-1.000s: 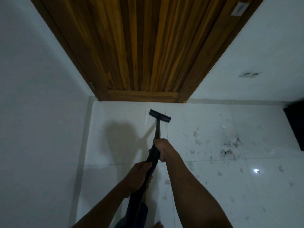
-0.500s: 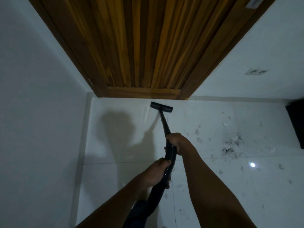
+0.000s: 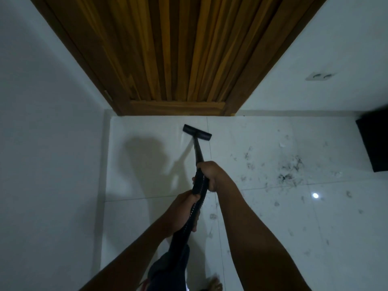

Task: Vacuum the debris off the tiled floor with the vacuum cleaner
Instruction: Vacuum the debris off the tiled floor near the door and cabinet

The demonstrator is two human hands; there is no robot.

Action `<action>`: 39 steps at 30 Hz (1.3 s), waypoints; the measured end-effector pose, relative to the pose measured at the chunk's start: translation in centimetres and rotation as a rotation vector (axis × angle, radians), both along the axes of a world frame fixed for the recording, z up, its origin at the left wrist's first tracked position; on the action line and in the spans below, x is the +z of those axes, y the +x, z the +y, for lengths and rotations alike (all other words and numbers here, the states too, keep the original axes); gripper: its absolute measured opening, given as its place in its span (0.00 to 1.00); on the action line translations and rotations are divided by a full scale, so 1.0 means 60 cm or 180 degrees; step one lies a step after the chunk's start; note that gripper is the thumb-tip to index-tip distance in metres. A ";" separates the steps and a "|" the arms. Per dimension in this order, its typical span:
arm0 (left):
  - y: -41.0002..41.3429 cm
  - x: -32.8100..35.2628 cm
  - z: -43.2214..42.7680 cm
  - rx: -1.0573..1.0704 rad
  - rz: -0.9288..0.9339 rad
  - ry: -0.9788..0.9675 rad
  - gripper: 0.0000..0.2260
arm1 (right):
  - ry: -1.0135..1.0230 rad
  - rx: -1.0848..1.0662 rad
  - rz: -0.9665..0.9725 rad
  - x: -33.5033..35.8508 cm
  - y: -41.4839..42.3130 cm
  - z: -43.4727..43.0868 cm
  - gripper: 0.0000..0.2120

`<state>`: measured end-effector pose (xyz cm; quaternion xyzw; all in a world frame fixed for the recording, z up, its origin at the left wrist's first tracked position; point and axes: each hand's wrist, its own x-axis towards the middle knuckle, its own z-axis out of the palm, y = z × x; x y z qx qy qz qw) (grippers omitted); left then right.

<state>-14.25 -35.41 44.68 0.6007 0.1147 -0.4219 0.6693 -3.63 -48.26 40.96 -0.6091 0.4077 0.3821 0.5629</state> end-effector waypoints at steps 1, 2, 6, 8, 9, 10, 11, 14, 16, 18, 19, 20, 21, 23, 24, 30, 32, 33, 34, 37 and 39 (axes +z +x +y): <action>-0.011 -0.002 0.002 0.0024 0.0073 0.0105 0.14 | 0.0019 -0.0030 0.0023 0.000 -0.011 0.005 0.21; -0.020 -0.003 0.003 0.0062 0.0116 0.0233 0.16 | 0.0024 -0.0073 0.0021 0.002 -0.020 0.010 0.21; -0.019 0.002 0.013 0.0208 0.0177 0.0601 0.19 | 0.0194 -0.0246 -0.0104 0.012 -0.031 0.029 0.19; -0.025 0.020 0.024 0.0287 0.0133 0.0646 0.18 | 0.0321 -0.0385 -0.0225 0.020 -0.045 0.033 0.17; -0.023 0.029 0.032 0.0267 0.0105 0.0657 0.18 | 0.0378 -0.0426 -0.0240 0.026 -0.048 0.037 0.15; -0.031 0.039 0.037 0.0227 0.0082 0.0659 0.19 | 0.0402 -0.0443 -0.0242 0.035 -0.060 0.039 0.14; -0.043 0.050 0.041 0.0176 0.0080 0.0653 0.19 | 0.0440 -0.0467 -0.0247 0.044 -0.075 0.039 0.13; -0.090 0.079 0.042 0.0038 0.0083 0.0607 0.20 | 0.0589 -0.0527 -0.0229 0.074 -0.130 0.033 0.06; -0.136 0.101 0.037 0.0019 0.0030 0.0575 0.19 | 0.0691 -0.0542 -0.0223 0.094 -0.178 0.023 0.04; -0.186 0.119 0.030 0.0016 0.0008 0.0496 0.18 | 0.0720 -0.0450 -0.0232 0.111 -0.229 0.018 0.04; -0.217 0.132 0.024 0.0025 0.0018 0.0429 0.17 | 0.0725 -0.0392 -0.0244 0.118 -0.262 0.011 0.04; -0.246 0.144 0.019 0.0024 0.0046 0.0346 0.15 | 0.0748 -0.0335 -0.0254 0.125 -0.292 0.005 0.04; -0.275 0.154 0.016 -0.0003 0.0075 0.0265 0.15 | 0.0781 -0.0296 -0.0262 0.134 -0.321 0.002 0.04; -0.332 0.172 0.015 -0.0128 0.0090 0.0226 0.16 | 0.0821 -0.0303 -0.0319 0.151 -0.388 -0.002 0.04; -0.372 0.187 0.014 -0.0213 0.0091 0.0202 0.17 | 0.0868 -0.0338 -0.0350 0.160 -0.433 -0.007 0.04; -0.554 0.237 0.020 -0.0588 0.0346 0.0182 0.27 | 0.1072 -0.0350 -0.0303 0.196 -0.640 -0.001 0.03; -0.605 0.243 0.025 -0.0677 0.0378 0.0195 0.30 | 0.1094 -0.0344 -0.0268 0.207 -0.702 0.004 0.04; -0.630 0.244 0.029 -0.0684 0.0409 0.0196 0.33 | 0.1120 -0.0369 -0.0239 0.212 -0.731 0.007 0.04; -0.652 0.242 0.035 -0.0688 0.0427 0.0224 0.36 | 0.1142 -0.0386 -0.0209 0.213 -0.756 0.013 0.05; -0.704 0.235 0.057 -0.0757 0.0532 0.0306 0.36 | 0.1149 -0.0399 -0.0124 0.201 -0.818 0.037 0.06; -0.734 0.229 0.071 -0.0809 0.0604 0.0327 0.33 | 0.1176 -0.0448 -0.0046 0.187 -0.853 0.051 0.05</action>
